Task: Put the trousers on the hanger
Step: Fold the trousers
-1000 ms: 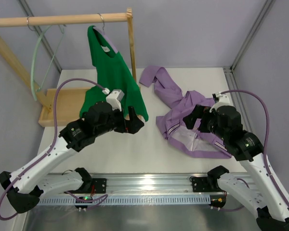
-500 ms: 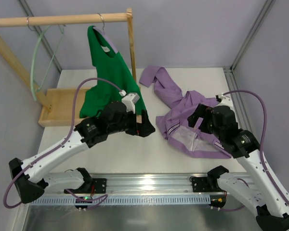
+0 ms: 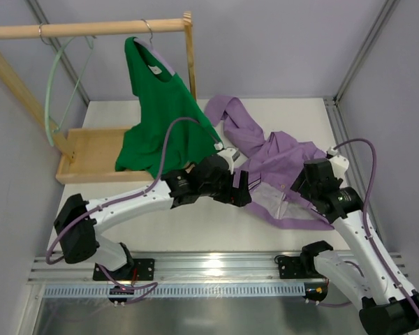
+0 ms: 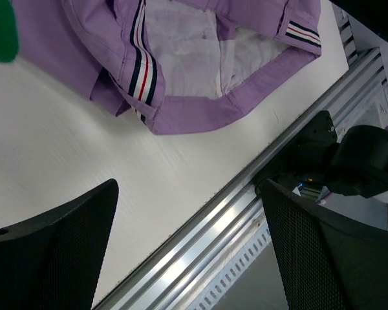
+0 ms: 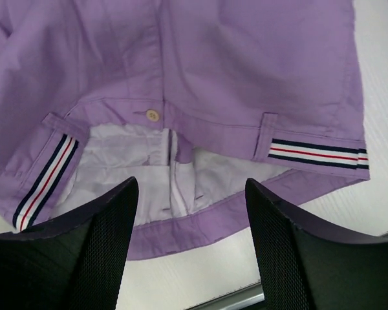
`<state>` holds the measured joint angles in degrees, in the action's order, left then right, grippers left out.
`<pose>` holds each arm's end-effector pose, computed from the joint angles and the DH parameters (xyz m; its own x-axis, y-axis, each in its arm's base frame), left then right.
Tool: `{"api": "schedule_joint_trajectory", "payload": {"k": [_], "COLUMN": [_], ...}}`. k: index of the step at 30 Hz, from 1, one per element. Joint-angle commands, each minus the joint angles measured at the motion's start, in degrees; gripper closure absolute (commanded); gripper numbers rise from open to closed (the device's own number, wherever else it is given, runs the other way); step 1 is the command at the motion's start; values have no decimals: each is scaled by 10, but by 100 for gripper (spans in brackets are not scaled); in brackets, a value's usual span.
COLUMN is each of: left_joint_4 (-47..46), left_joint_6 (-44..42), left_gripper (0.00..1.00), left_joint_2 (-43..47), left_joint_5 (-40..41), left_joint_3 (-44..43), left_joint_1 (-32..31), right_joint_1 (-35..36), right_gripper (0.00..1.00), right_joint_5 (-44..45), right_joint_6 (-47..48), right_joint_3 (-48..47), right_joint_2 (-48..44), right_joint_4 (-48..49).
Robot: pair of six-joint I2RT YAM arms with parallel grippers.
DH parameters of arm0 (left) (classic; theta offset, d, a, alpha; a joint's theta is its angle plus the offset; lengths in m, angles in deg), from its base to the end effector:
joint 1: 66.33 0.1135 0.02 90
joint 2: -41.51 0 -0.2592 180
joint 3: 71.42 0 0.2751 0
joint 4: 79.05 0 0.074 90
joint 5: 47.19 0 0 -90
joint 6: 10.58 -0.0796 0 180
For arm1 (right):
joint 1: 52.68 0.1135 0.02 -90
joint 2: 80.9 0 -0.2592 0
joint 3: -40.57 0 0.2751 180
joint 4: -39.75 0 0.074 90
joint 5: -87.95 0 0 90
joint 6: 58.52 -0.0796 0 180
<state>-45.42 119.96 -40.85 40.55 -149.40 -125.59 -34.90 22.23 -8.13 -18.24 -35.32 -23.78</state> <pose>0.1920 -0.3289 0.2548 -0.8077 0.0876 -0.5830 0.4601 0.7119 -0.5306 0.2004 0.0299 0.2488 -0.5824 0.4235 -0.6938 0.4454 0.8803 0.1635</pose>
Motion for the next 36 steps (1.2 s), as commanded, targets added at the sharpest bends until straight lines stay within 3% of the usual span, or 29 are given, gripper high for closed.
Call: {"api": "schedule_joint_trajectory", "payload": {"k": [1,9,18,25,30,36], "left_joint_4": [-62,-50,-64,-70,-71,-107], "left_joint_6": [3,29,49,48,49,38], "left_gripper": [9,13,15,17,25,27], "left_joint_2": [-37,-147,-197,-216,-213,-197], "left_joint_5": [36,62,47,42,35,24], "left_joint_3": [-54,-117,-117,-119,-107,-74], "left_joint_1": [-1,1,13,24,41,46], "right_joint_1": [-44,-228,-436,-457,-459,-459], "right_gripper": [30,35,36,34,34,34], "right_joint_5": [28,-112,-171,-128,-120,-154], "right_joint_6": [8,46,80,-13,-27,-30], "right_joint_3": [2,31,64,94,128,194], "right_joint_2": [-6,12,16,-3,14,35], "right_joint_4": [19,74,92,70,89,154]}}
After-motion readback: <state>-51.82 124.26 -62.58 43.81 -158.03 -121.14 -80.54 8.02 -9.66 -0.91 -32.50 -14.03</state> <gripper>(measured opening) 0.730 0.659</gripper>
